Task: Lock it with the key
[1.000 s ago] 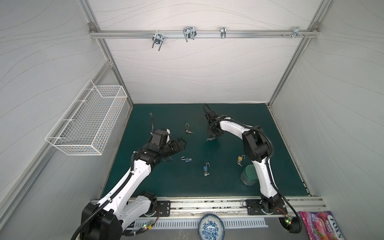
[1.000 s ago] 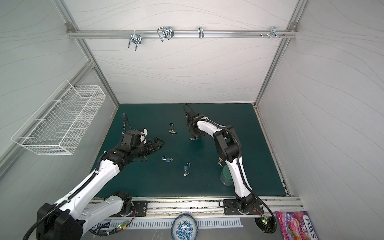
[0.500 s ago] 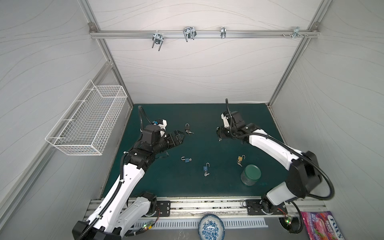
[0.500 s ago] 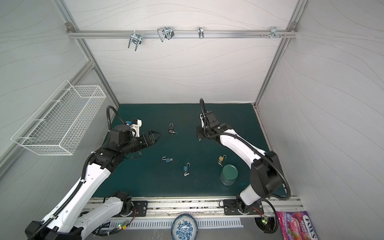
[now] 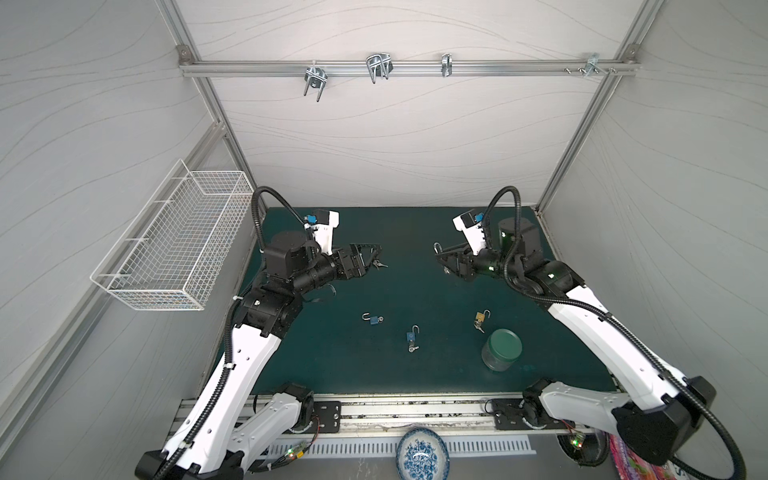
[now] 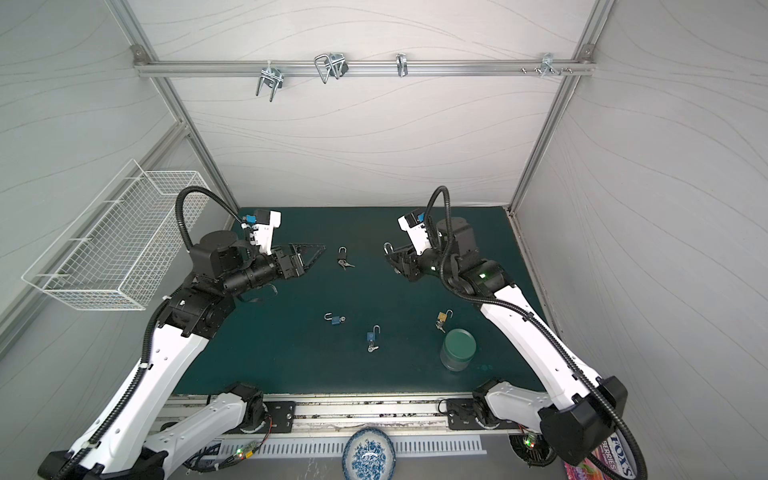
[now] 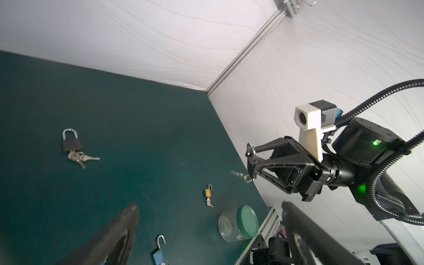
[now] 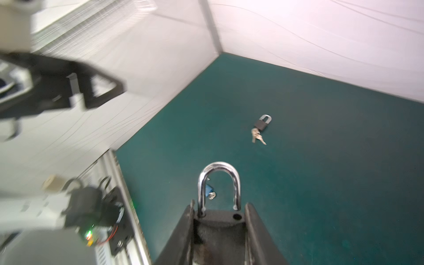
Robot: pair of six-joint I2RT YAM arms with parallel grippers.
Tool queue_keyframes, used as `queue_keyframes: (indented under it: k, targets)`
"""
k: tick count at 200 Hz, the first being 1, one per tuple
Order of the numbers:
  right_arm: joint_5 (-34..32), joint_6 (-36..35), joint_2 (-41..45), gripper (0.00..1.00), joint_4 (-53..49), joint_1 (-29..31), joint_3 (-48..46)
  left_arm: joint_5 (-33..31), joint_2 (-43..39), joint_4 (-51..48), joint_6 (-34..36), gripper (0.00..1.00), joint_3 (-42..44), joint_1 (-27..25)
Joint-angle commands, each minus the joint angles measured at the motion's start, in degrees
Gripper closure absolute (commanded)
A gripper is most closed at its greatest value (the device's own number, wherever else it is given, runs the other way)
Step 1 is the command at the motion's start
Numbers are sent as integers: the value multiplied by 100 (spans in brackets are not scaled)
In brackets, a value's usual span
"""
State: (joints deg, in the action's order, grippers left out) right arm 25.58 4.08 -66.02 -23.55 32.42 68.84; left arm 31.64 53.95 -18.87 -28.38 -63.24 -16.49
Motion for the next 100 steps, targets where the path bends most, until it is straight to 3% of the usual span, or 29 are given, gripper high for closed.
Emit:
queue_keyframes:
  k: [1,48,68,84,100]
  targets:
    - [1130,-930,121,100,-150,-32,260,758,-44,1313,530,3,31,23]
    - [2555,-1404,-305,100,-1052,-132,1106,1568,-109,2394,1413,6,282,-49]
    - [2743,-1604,-409,100,-1272,-123,1312,2175,-78,2114,2630,15,190,-306]
    - [2940,-1669,-499,100,-1441,-114,1464,2439,-89,1735,3762,24,166,-649]
    - [3020,-1775,-620,100,-1759,-51,1691,2564,-22,1217,4674,28,19,-991]
